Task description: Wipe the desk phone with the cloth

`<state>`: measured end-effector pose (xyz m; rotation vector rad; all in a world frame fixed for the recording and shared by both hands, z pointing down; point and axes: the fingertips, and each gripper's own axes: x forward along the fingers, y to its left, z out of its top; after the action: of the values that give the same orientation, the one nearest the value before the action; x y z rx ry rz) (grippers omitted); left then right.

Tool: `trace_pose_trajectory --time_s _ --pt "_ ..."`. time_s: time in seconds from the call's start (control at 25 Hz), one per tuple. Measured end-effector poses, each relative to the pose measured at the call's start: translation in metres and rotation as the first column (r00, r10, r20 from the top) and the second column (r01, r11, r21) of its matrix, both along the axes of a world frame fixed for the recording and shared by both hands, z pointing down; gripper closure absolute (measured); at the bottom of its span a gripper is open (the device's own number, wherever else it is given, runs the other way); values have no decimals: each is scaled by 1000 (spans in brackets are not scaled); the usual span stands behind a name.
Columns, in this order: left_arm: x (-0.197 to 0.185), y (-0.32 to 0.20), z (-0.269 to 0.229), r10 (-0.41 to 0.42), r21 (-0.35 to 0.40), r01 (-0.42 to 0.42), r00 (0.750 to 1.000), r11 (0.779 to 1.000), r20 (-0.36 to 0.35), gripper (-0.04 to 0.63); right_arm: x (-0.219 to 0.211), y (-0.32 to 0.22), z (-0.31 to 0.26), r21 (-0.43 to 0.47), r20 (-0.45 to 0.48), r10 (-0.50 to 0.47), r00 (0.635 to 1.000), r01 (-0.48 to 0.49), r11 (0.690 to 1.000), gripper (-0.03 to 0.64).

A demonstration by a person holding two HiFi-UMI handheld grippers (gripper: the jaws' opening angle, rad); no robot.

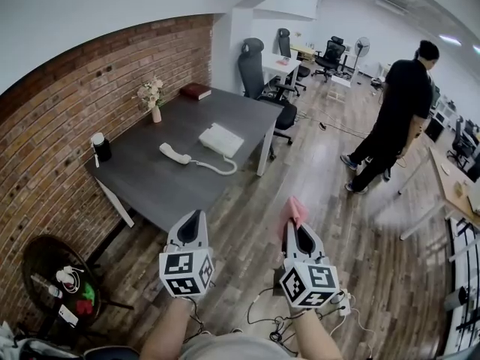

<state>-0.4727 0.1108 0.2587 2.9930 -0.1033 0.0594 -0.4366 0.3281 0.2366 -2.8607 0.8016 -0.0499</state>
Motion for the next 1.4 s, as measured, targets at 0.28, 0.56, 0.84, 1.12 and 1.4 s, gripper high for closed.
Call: trace_pose_trajectory --time_s 0.28,0.56,0.84,1.12,1.4 --pt "24 30 0 -2 19 2 1000 1000 1 592 27 25 12 15 31 -28 999 28 1000 597" --pt "51 31 13 -3 38 2 999 999 36 592 56 27 23 32 53 -38 998 36 999 597" --pt "107 22 27 26 22 -27 999 999 46 592 104 12 42 9 82 -34 996 33 999 597" --pt "196 -3 32 54 -12 -54 998 998 29 592 185 -23 40 -37 58 -30 998 32 999 597" --pt "286 -43 19 52 -15 -52 998 999 23 592 278 -65 19 -57 31 -35 999 37 998 595"
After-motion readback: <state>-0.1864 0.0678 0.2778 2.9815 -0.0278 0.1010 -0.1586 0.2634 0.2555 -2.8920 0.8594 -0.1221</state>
